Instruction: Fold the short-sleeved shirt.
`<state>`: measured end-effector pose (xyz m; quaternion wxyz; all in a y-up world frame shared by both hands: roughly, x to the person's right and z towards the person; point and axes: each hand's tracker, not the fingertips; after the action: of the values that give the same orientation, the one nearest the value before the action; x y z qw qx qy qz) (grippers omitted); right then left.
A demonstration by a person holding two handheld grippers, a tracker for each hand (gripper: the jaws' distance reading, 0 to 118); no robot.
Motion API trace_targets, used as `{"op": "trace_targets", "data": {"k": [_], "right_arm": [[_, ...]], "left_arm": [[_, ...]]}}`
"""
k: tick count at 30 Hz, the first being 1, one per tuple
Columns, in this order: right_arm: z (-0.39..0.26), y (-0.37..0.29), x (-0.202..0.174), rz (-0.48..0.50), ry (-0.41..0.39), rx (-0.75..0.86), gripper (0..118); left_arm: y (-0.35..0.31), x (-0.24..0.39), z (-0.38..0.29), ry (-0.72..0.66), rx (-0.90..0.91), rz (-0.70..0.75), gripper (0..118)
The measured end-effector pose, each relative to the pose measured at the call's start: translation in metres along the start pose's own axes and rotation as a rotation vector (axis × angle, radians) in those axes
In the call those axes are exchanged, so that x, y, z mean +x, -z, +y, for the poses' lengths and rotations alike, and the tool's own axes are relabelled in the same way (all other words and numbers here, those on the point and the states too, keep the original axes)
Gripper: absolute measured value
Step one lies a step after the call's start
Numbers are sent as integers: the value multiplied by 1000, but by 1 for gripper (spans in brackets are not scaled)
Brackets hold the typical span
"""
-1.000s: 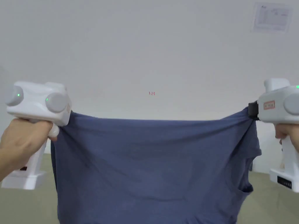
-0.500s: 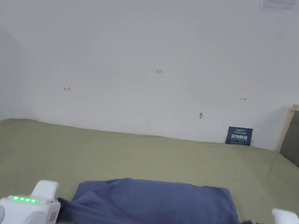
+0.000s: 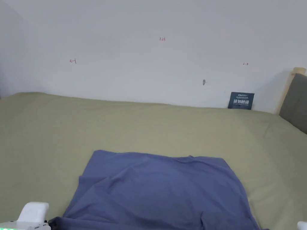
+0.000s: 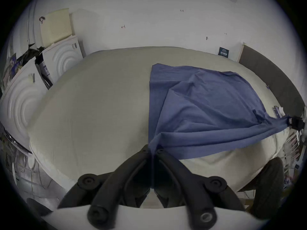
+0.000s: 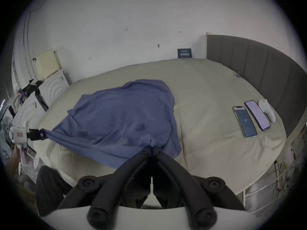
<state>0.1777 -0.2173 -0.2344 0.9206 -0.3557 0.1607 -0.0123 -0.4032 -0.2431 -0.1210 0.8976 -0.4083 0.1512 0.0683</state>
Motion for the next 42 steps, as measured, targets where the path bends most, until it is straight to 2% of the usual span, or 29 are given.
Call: {"op": "trace_targets", "data": {"k": [4,5,6,7,8,9,10,13,14,16,18,19,20,21,22,23,27,28,29,31,33,34,35,36,38,39,40,41,42], "right_arm": [[-9,10,-5,-3,-22,-43,2],[-11,12,-6,-4,-20,-51,9],[-12,15,-6,-1,-16,-62,30],[-9,10,-11,-18,-8,-58,69],[-9,10,-10,-19,12,-68,74],[-9,9,-10,-27,19,-77,74],[-8,7,-10,-23,39,-79,74],[-4,4,-6,-32,28,-78,74],[-3,2,-8,-45,7,-74,74],[0,2,-6,-69,-7,-53,74],[3,-7,-7,-76,2,6,72],[5,-12,-10,-63,15,35,71],[8,-16,-13,-63,9,41,66],[9,-19,-16,-60,-3,68,34],[9,-24,-17,-121,-4,149,1],[10,-19,-11,-117,-39,113,1],[10,-15,-3,-78,-21,82,1],[10,-15,-1,-67,-18,71,1],[8,-14,1,-62,-15,63,1],[3,-10,2,-43,-4,33,1],[-1,-6,5,-24,-9,3,1],[-3,-5,5,-26,-19,-7,1],[-6,-2,2,-23,-25,-21,1],[-8,-1,3,-14,-26,-37,1],[-10,3,5,-8,-21,-67,1],[-14,10,8,-1,-20,-79,1],[-15,12,9,-4,-23,-90,5],[-16,13,10,-7,-26,-95,27],[-17,14,10,4,-19,-106,65]], "left_arm": [[4,4,-6,3,-48,-15,0],[7,4,-7,-3,-53,-16,1],[-1,13,-6,-6,-61,-19,9],[1,13,-6,-16,-73,-30,53],[2,14,-7,-22,-87,-25,96],[2,13,-8,-35,-93,-27,118],[3,12,-9,-51,-110,-34,113],[-14,23,11,-82,-62,-24,112],[2,-13,-1,-95,-42,-23,112],[1,-23,3,-107,-12,-7,111],[-23,-16,1,-103,37,27,98],[-32,-15,1,-101,63,45,72],[-35,-15,2,-98,65,45,38],[-36,-16,2,-108,74,49,0],[-30,-27,2,-117,86,55,0],[-25,-36,3,-119,77,34,0],[-32,-16,-5,-101,34,-1,0],[-30,-13,-8,-102,25,-7,6],[-27,-9,-14,-99,-4,-29,36],[20,-49,-11,-108,-96,-65,118],[43,-55,-16,-96,-104,-45,116],[18,-21,-19,-80,-148,-13,115],[18,-11,-21,-62,-163,8,111],[19,-7,-21,-63,-164,-1,100],[22,-4,-19,-61,-175,-6,27],[21,-5,-18,-65,-169,-2,2],[20,-4,-17,-80,-160,-15,2],[19,-2,-15,-93,-161,-27,2],[33,-10,-16,-87,-170,-23,2]]}}
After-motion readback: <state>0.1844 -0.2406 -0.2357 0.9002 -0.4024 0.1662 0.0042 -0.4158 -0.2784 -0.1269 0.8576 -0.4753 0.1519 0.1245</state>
